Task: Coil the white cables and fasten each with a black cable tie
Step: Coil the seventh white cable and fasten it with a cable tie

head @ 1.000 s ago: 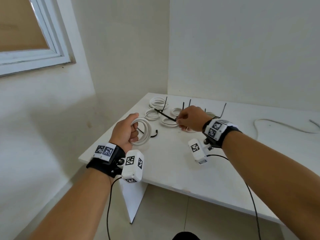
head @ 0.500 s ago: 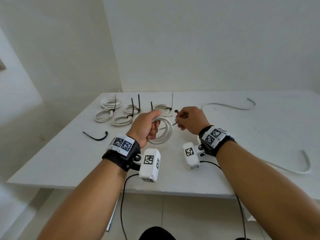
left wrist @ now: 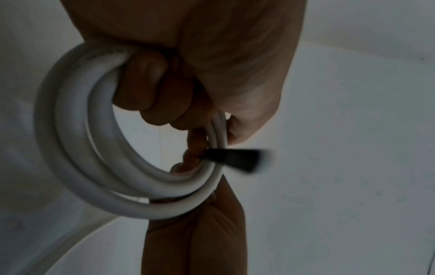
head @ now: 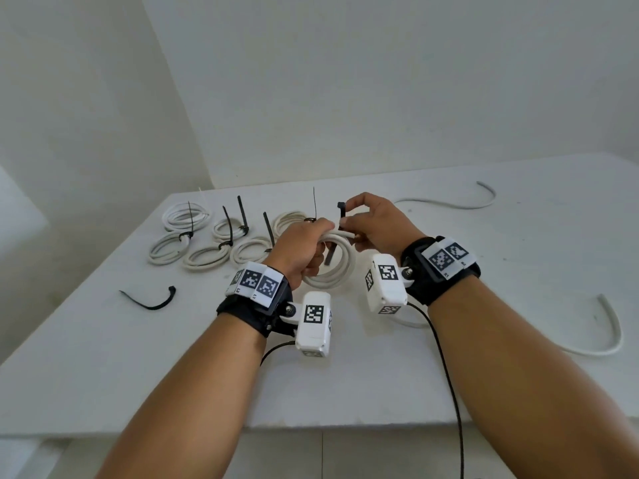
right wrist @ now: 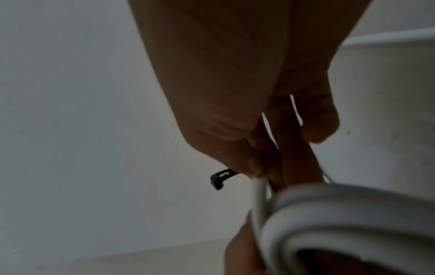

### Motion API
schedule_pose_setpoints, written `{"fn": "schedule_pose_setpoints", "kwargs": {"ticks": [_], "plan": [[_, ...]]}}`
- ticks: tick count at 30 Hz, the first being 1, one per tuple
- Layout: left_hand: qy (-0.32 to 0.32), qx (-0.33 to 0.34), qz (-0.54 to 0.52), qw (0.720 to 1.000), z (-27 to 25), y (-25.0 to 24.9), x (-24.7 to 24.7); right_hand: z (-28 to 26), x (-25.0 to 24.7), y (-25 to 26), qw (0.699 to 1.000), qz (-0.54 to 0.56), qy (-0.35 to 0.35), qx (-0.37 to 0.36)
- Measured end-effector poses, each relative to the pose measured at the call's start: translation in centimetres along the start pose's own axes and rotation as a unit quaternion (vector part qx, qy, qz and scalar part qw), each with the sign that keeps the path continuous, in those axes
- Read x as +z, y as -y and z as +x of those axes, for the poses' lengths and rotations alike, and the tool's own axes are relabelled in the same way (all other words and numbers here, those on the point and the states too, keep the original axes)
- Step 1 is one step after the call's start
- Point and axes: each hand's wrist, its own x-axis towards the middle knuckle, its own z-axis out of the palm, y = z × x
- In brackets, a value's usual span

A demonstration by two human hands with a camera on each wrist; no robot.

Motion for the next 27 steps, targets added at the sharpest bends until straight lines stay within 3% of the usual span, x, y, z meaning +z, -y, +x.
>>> {"fn": "schedule_pose_setpoints", "kwargs": {"ticks": [15, 22, 27], "plan": [[0.036, 0.010, 0.042, 0.998, 0.5, 2.0, 0.0, -0.5, 0.7, -0.8, 0.997, -0.070, -0.005, -0.021], [-0.083, 0.024, -0.039, 0.996, 0.9, 1.5, -1.2, -1.2, 1.1, -0.5, 0.974, -0.195, -0.042, -0.109], [-0.144, 0.031, -0.079, 0.986, 1.2, 1.5, -1.9, -2.3, 2.0, -0.3, 0.964, -0.237, 0.074, -0.097]]}}
